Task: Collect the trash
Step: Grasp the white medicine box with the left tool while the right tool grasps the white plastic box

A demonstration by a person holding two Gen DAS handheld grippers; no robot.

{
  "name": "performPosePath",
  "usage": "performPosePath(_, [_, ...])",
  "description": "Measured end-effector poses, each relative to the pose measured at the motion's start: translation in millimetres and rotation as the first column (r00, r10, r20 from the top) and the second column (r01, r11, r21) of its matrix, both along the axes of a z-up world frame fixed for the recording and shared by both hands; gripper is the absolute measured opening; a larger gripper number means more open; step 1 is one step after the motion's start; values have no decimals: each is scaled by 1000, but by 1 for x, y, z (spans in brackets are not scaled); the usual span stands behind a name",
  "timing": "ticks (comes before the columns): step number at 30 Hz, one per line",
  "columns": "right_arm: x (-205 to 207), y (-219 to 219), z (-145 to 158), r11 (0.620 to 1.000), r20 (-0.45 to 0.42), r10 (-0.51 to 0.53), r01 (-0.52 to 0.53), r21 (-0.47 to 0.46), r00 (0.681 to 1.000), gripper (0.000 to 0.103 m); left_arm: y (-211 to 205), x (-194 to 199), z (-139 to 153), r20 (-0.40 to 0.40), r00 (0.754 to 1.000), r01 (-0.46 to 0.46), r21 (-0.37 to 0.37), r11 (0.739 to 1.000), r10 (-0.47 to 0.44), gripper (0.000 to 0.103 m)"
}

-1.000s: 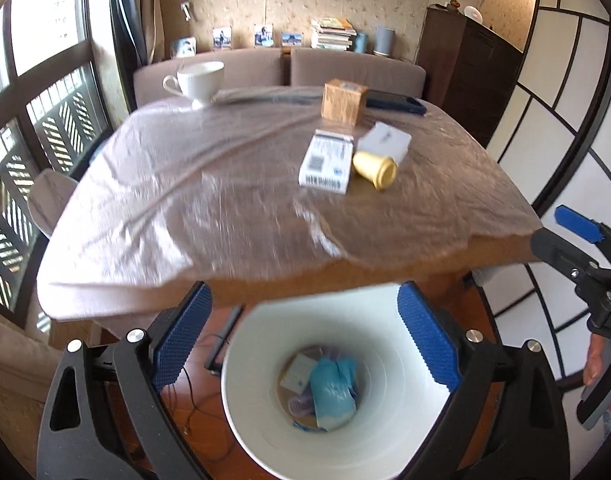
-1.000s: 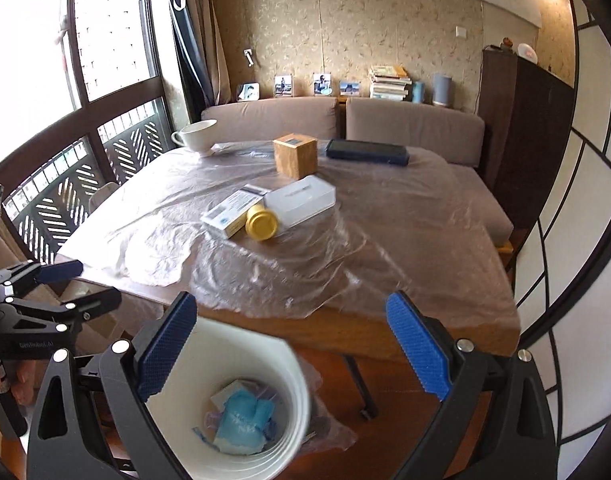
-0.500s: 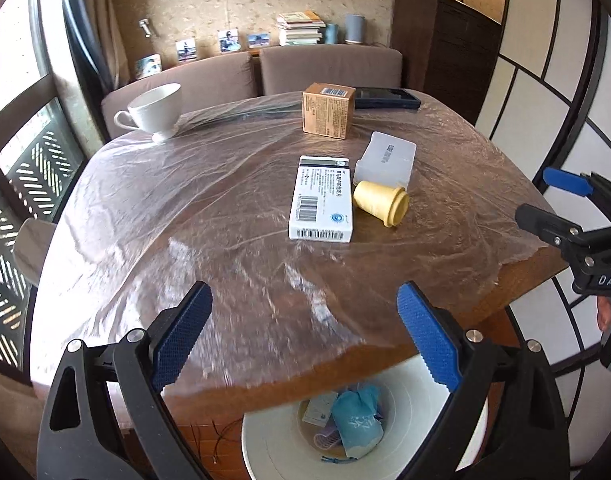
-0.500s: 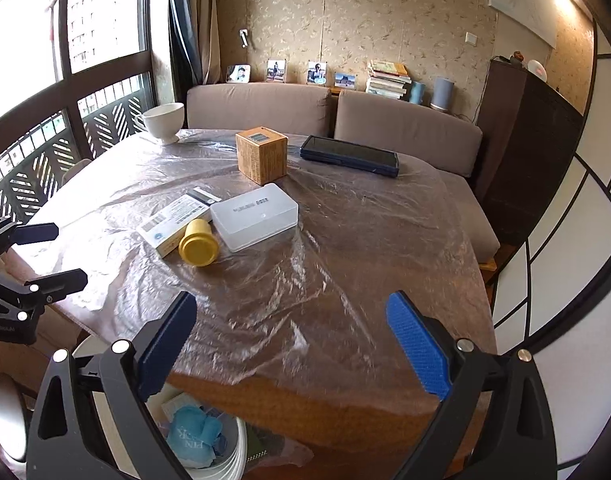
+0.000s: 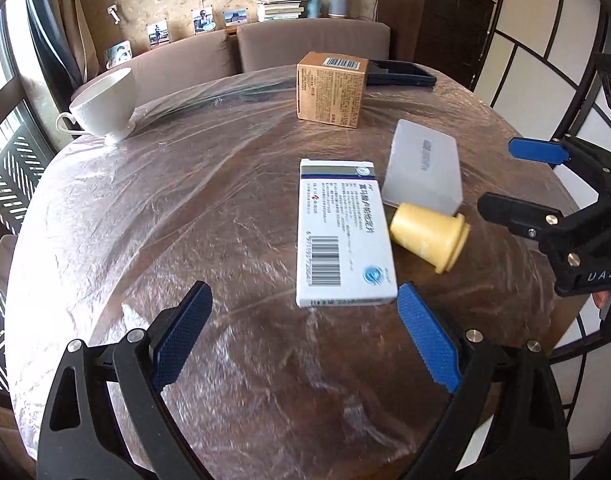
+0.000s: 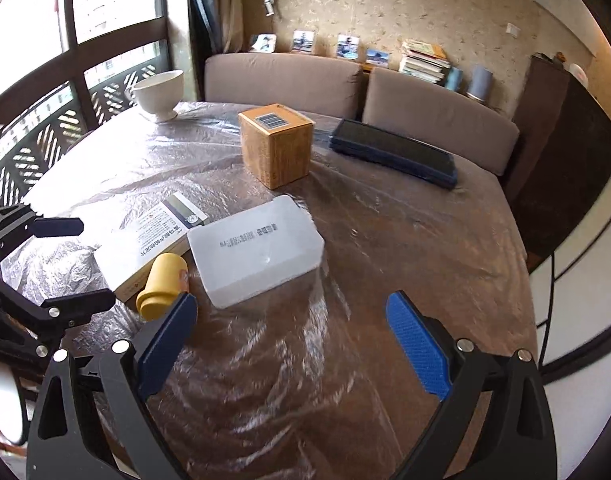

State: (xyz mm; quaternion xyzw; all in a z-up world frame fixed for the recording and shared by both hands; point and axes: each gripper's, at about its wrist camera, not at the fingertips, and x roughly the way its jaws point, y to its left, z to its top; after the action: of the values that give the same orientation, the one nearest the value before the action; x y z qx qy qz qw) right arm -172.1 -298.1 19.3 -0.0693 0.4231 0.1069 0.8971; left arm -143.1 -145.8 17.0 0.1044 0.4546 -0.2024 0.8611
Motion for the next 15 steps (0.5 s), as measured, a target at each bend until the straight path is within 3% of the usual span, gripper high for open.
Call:
performPosePath(6, [23,14,-13,988,-39,154,-154,0,987,94,-2,12,0,3,999,-37,2,999,37,95])
performPosePath(15, [42,15,-21,978,-56,206,-204,44,977,94,-5,29,-5,-10,998,-55,16,998,55,83])
